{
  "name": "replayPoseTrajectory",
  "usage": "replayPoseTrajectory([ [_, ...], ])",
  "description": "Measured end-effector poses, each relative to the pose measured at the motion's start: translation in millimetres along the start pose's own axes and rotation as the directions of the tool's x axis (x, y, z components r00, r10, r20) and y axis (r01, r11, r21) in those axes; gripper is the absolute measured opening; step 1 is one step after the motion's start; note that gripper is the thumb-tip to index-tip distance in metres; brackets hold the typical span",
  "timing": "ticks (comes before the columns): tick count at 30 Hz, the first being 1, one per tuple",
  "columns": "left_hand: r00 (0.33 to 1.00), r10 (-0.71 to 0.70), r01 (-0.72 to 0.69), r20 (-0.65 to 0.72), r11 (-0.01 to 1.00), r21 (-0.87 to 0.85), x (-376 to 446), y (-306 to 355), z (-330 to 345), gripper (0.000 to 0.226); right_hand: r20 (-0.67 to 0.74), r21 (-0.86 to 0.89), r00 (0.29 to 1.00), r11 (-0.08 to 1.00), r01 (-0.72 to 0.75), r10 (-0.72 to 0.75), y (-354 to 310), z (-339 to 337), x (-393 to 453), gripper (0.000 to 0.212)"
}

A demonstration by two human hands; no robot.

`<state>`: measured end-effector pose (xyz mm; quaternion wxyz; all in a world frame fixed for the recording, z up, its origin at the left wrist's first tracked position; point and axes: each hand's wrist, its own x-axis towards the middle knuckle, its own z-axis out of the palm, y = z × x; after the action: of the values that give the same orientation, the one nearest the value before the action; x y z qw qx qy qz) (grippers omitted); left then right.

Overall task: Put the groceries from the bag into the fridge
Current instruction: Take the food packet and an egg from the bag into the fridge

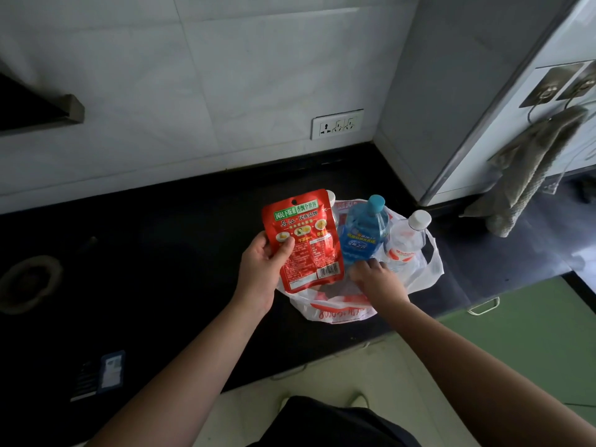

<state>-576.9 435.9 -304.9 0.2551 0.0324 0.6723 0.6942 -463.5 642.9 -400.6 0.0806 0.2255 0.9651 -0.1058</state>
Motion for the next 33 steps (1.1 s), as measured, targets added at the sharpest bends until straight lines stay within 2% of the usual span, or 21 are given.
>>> replayPoseTrajectory([
  [5, 0.996, -0.022, 0.031, 0.083, 0.994, -0.107, -1.7, 8.8, -6.0, 0.025, -0.201, 0.281, 0.977, 0.96, -0.006, 0.065, -4.1, -23.9, -23.8, 0.042],
  [8, 0.992, -0.018, 0.035, 0.122, 0.99, -0.138, -2.9, 13.2, -6.8, 0.023, -0.187, 0.566, 0.962, 0.822, -0.06, 0.199, -9.9, -44.8, -42.4, 0.042],
  [12, 0.985, -0.034, 0.067, 0.167, 0.978, -0.198, -6.1, 19.7, -2.8, 0.025, -0.116, 0.838, 0.927, 0.536, -0.102, 0.358, -16.5, -70.2, -66.7, 0.027],
  [13, 0.983, -0.035, 0.074, 0.182, 0.975, -0.211, -7.4, 21.7, -1.0, 0.026, -0.09, 0.892, 0.921, 0.442, -0.095, 0.379, -17.3, -74.6, -71.5, 0.025],
  [15, 0.978, -0.038, 0.084, 0.203, 0.971, -0.224, -10.6, 23.9, 3.0, 0.029, -0.009, 0.985, 0.927, 0.163, -0.057, 0.376, -17.6, -81.1, -79.2, 0.028],
  [17, 0.979, -0.042, 0.085, 0.199, 0.974, -0.212, -15.5, 25.0, 7.0, 0.028, 0.065, 0.993, 0.939, -0.115, -0.027, 0.337, -16.7, -87.7, -86.0, 0.027],
  [18, 0.98, -0.043, 0.081, 0.192, 0.977, -0.197, -18.4, 25.1, 8.7, 0.027, 0.096, 0.976, 0.944, -0.214, -0.028, 0.317, -16.3, -91.0, -89.2, 0.027],
  [20, 0.984, -0.044, 0.073, 0.172, 0.984, -0.165, -24.9, 24.6, 11.5, 0.026, 0.133, 0.942, 0.951, -0.334, -0.033, 0.281, -14.9, -95.4, -94.5, 0.025],
  [22, 0.988, -0.053, 0.074, 0.144, 0.986, -0.146, -33.2, 25.1, 12.8, 0.025, 0.137, 0.919, 0.958, -0.393, -0.028, 0.253, -15.0, -98.1, -98.7, 0.03],
  [27, 0.994, -0.059, 0.07, 0.097, 0.99, -0.123, -63.9, 29.9, 15.2, 0.023, 0.169, 0.862, 0.963, -0.505, -0.042, 0.208, -8.4, -101.2, -107.0, 0.057],
  [30, 0.997, -0.055, 0.062, 0.057, 0.99, -0.127, -90.0, 30.4, 21.5, 0.024, 0.192, 0.816, 0.969, -0.573, -0.069, 0.158, 1.1, -103.5, -115.1, 0.054],
  [33, 0.998, -0.059, 0.058, 0.0, 0.988, -0.143, -119.4, 26.0, 31.5, 0.027, 0.186, 0.82, 0.981, -0.558, -0.124, 0.056, 13.1, -107.2, -127.0, 0.044],
])
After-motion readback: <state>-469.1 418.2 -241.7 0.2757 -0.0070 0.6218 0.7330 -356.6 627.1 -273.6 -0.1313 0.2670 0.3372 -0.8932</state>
